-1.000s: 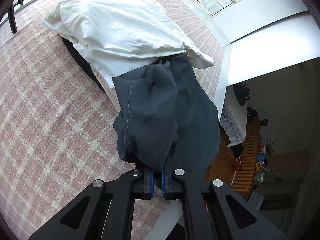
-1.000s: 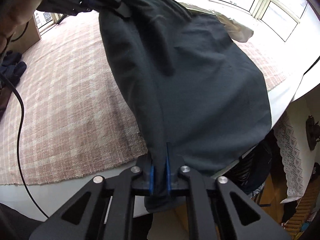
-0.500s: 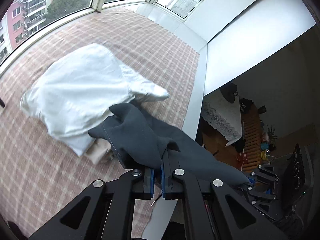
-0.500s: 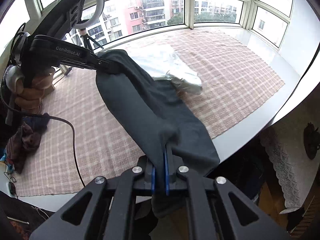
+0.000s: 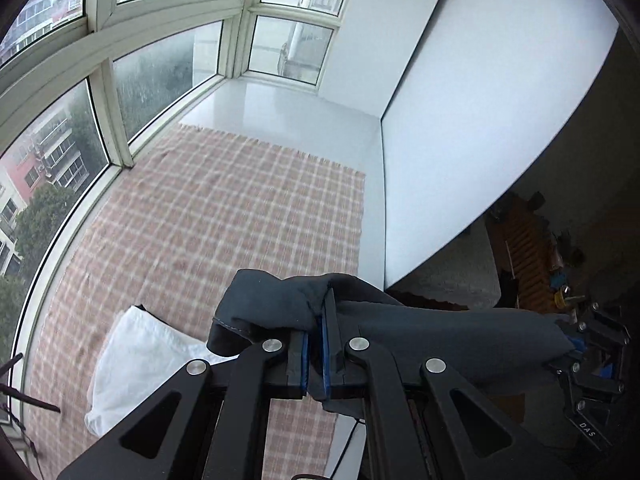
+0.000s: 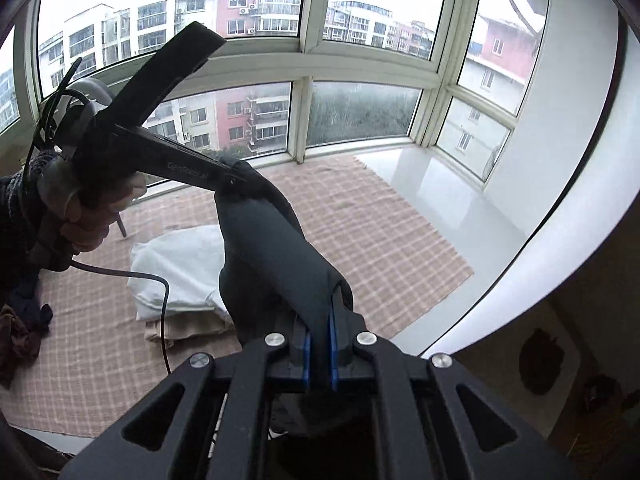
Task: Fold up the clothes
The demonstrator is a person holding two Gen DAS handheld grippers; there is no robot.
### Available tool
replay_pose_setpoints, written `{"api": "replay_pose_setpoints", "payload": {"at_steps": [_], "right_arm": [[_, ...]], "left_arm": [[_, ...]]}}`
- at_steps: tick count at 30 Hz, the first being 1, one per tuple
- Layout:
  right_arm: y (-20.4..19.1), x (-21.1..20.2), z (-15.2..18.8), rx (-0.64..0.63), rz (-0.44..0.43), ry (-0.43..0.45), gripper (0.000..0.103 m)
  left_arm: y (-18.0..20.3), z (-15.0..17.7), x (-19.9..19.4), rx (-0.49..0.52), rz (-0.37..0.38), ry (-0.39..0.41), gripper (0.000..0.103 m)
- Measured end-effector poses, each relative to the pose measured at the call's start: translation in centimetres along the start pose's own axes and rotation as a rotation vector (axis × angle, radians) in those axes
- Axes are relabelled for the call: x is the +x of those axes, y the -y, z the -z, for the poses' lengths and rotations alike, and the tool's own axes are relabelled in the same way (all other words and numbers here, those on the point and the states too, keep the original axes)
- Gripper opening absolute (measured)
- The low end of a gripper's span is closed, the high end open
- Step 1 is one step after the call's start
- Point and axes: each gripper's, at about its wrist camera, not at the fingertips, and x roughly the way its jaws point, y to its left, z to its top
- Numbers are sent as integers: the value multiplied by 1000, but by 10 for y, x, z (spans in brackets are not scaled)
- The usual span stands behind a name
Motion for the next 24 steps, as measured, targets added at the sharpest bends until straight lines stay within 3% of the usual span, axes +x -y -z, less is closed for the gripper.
{"api": "replay_pose_setpoints", "payload": {"at_steps": [4,9,12,16,19,24], "right_arm": [[-25,24,-32,-60,-54,27,6],[-96,85,-20,-94,-247,-14,6],[-165,142,12,-118,-395,-83,6],[-266,231,65,-146,-519,-248,5],[-318,258,88,-224,-510,-301,6],[-327,273,88,-244,-510,-378,8]], "left_arm": [[-50,-4,-24,-50,-31,57,4],[-147,69,-55,-145,-110,61,3],[-207,144,-51,-168,-170,-13,3],[-305,239,2,-351,-206,-204,3],[-337,276,23,-399,-187,-227,4],[-344,285,26,-367,-139,-222,10]]}}
